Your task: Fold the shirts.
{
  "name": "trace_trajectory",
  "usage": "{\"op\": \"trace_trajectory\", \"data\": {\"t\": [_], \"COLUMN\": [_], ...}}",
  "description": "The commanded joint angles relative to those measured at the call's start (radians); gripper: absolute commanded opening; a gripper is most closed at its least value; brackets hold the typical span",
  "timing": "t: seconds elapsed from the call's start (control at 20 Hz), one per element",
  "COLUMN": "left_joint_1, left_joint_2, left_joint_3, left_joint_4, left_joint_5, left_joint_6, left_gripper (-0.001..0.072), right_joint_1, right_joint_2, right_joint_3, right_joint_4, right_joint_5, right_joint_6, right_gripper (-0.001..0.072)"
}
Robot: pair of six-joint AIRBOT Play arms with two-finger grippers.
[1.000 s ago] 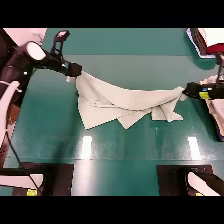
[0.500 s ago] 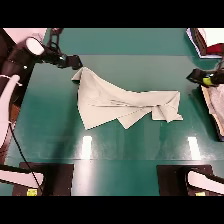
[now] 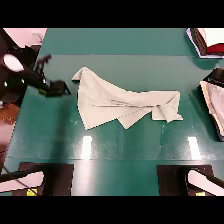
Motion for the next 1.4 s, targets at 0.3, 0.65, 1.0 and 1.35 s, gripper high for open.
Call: {"op": "trace_trajectory", "data": {"t": [0.3, 0.65, 1.0, 1.35], "left_joint_1": [0.003, -0.206, -0.224, -0.224], "left_joint_2": [0.128, 0.128, 0.128, 0.19], "left_joint_3": [-0.542, -0.601, -0.588, -0.311], "left_joint_4": [-0.35, -0.348, -0.396, -0.344], "left_joint_5": [0.188, 0.337, 0.388, 0.352], "left_joint_6": [0.125, 0.084, 0.028, 0.029], "left_gripper": [0.0609, 0.0458, 0.0028, 0.0026], "right_joint_1": [0.105, 0.116, 0.102, -0.126], "right_joint_2": [0.033, 0.033, 0.032, 0.025], "right_joint_3": [0.003, 0.003, 0.002, -0.315], "right_joint_4": [0.0, 0.0, -0.01, 0.062], "right_joint_5": [0.016, 0.013, 0.044, 0.058], "right_joint_6": [-0.014, -0.014, -0.014, -0.023], "right_gripper": [0.0424, 0.0424, 0.0425, 0.0458]}}
